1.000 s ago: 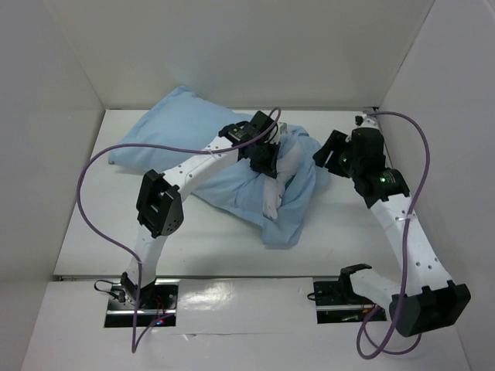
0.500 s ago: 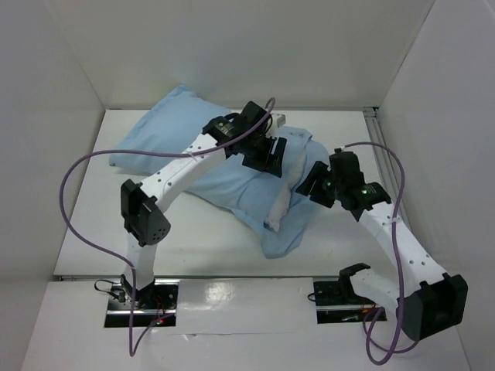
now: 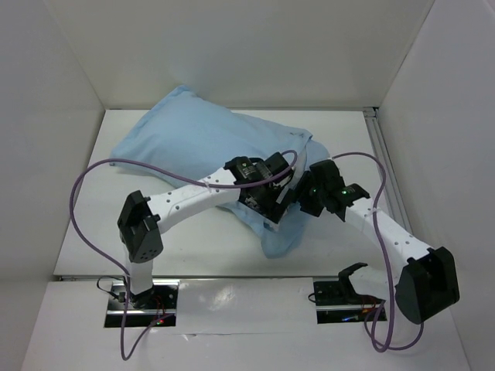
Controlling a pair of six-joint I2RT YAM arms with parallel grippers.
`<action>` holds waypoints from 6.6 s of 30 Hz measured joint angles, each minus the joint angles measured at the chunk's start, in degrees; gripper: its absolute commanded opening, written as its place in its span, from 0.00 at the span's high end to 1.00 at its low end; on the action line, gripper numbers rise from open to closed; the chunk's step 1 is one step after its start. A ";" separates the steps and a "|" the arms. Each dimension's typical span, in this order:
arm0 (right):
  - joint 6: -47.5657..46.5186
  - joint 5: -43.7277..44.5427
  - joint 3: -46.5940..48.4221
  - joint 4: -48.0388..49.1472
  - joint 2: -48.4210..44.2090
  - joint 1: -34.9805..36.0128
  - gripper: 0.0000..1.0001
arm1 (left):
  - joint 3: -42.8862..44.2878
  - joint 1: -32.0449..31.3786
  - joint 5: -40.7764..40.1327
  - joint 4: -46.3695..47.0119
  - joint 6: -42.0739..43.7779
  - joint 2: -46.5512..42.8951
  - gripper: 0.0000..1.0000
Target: Put the pillow into the pillowcase
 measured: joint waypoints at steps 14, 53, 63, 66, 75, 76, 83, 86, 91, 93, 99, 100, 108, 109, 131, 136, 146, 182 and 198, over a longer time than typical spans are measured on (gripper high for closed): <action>1.90 3.37 -0.92 5.66 6.51 0.00 0.40 | -3.58 5.11 -3.34 11.76 -2.89 3.02 1.00; 9.70 14.14 -1.51 15.28 15.61 -1.05 0.28 | -5.88 10.38 2.97 19.02 -2.91 2.78 1.00; 9.62 20.61 -2.91 13.55 9.11 -6.12 0.25 | -5.84 10.78 3.06 18.29 -2.80 2.54 1.00; 9.16 20.59 -2.56 13.44 10.64 -7.43 0.25 | -5.84 10.78 3.06 18.25 -2.75 2.51 1.00; 9.51 19.41 -2.54 13.60 9.99 -5.35 0.25 | -5.84 10.78 3.15 18.08 -2.54 2.03 1.00; 9.70 19.39 -2.93 13.62 8.57 -4.74 0.25 | -5.84 10.78 3.15 18.05 -2.54 2.01 1.00; 10.69 19.43 -3.80 14.78 4.11 -3.04 0.25 | -5.84 10.80 3.32 18.03 -2.54 1.99 1.00; 10.38 19.32 -3.19 15.56 8.44 -3.02 0.25 | -5.84 10.84 3.58 17.99 -2.51 1.99 1.00; 10.29 19.19 -0.68 15.63 18.58 -2.97 0.29 | -5.84 10.88 3.93 17.90 -2.51 1.99 1.00; 10.34 19.21 -0.74 15.74 19.63 -2.84 0.29 | -5.84 10.91 4.00 17.88 -2.49 1.99 1.00; 10.12 19.06 -0.76 16.70 21.18 -1.49 0.54 | -5.79 10.95 4.11 17.68 -2.49 1.99 1.00; 10.10 18.93 -0.76 16.85 21.40 -1.20 0.64 | -5.75 10.95 4.11 17.64 -2.49 1.99 1.00; 8.57 18.51 -0.81 14.78 17.99 -0.74 1.00 | -3.28 10.99 4.09 16.70 -2.54 2.38 1.00; 7.54 18.01 -0.87 14.10 15.82 -0.72 1.00 | -2.32 11.06 4.11 16.70 -2.54 2.75 1.00; -23.71 -3.28 7.91 -9.25 -11.58 -0.59 1.00 | 10.08 15.98 9.60 16.81 -6.62 16.72 1.00; -28.15 -8.41 14.78 -11.19 -13.92 -0.63 1.00 | 8.96 16.50 9.62 17.33 -7.43 17.25 1.00; -29.57 -17.27 19.43 -7.28 -8.37 -1.07 1.00 | 8.70 16.52 10.62 19.02 -7.45 16.65 1.00; -10.51 14.47 13.99 -9.99 7.34 -0.39 0.46 | 10.73 11.61 14.05 9.60 0.46 3.02 0.43; -9.14 12.15 12.15 -1.68 12.66 -1.97 1.00 | 12.26 14.16 16.41 13.97 0.00 14.56 0.48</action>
